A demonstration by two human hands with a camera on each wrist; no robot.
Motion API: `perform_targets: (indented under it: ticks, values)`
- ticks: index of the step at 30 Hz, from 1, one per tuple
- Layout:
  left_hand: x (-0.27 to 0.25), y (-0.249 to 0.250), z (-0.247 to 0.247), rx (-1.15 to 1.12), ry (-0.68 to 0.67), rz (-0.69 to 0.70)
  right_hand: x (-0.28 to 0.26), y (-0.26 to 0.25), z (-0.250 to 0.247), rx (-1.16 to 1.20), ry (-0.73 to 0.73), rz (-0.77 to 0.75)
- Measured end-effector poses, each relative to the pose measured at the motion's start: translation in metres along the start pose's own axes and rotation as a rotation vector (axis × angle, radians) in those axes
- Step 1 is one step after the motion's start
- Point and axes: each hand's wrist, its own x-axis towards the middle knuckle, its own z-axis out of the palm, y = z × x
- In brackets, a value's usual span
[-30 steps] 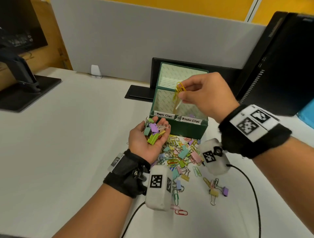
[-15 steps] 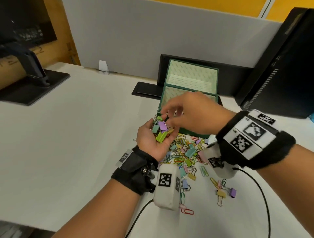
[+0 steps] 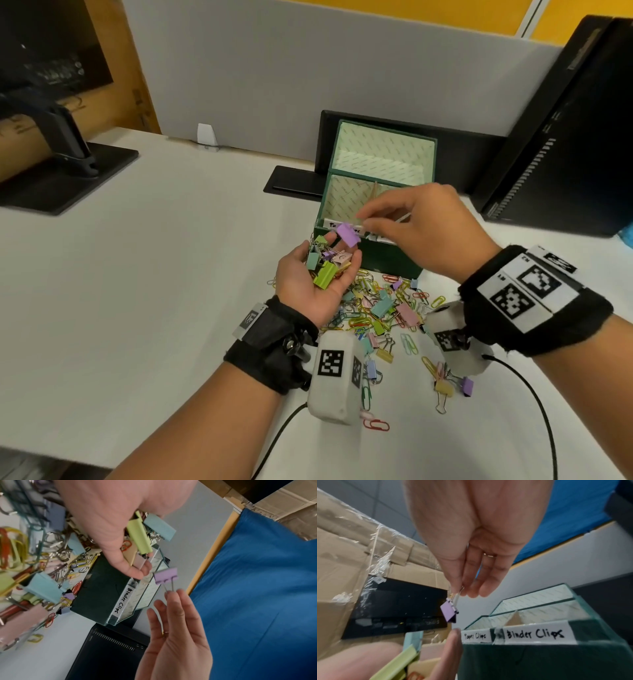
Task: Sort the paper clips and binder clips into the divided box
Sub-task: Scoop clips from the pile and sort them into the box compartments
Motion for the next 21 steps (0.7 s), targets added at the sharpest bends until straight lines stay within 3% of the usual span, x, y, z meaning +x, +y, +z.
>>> perform_targets:
  ticks: [5,8,10,13,21]
  values:
    - [0.000,-0.001,-0.001,0.032,0.016,-0.006,0.011,0.025,-0.012,0.188,0.296,0.178]
    - [0.000,-0.001,0.000,0.025,0.018,-0.012,0.018,0.039,-0.014,0.145,0.401,0.241]
    - [0.000,-0.002,0.000,0.029,0.026,-0.009,0.019,0.045,-0.012,0.031,0.339,0.288]
    - [0.000,-0.002,-0.001,0.036,0.034,-0.005,0.014,0.048,-0.003,-0.129,0.106,0.317]
    - [0.003,-0.003,-0.002,0.072,-0.004,0.030,-0.005,0.003,0.012,-0.088,-0.192,-0.042]
